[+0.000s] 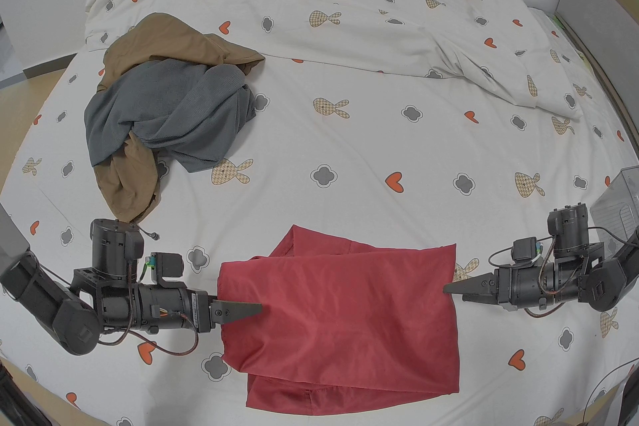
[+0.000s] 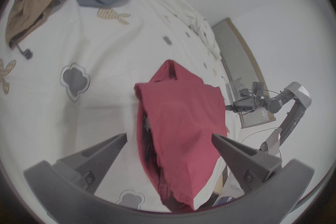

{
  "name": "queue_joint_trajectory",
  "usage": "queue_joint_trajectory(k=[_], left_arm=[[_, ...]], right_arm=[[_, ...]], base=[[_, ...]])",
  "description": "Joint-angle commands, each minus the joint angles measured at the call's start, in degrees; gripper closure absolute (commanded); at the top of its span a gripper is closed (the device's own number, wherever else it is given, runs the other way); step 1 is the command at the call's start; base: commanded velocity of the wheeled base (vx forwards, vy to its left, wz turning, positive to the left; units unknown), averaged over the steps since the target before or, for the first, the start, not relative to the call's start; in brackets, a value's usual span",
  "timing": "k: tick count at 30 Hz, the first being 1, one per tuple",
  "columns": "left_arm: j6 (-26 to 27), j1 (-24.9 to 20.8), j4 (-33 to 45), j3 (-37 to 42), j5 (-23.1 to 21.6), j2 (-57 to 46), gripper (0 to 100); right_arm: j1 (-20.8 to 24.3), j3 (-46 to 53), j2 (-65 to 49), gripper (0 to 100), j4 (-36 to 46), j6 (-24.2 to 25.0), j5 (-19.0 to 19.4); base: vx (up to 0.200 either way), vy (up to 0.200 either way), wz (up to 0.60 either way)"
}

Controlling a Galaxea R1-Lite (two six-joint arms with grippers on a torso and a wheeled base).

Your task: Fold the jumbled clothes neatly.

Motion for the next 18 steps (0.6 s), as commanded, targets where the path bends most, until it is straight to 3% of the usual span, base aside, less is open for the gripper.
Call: queue_joint_trajectory(k=[1, 10, 18], left_arm=[[0.04, -0.58, -4.79, 2.35, -1.32, 3.45, 0], [0.04, -1.46, -8.13, 3.49, -2.99, 4.77, 0], [0.12, -1.46, -8.75, 3.05, -4.75, 6.00, 0]], right_arm=[[-0.63, 0.66, 4.06, 0, -3.24, -2.80, 0.15], [0.34, 2.24, 10.22, 0, -12.82, -4.82, 0.42], [3.68, 2.42, 10.39, 0, -13.61, -4.30, 0.42]], base=[[0.000, 0.000, 0.00], [0.000, 0.000, 0.00], [0.000, 0.000, 0.00]])
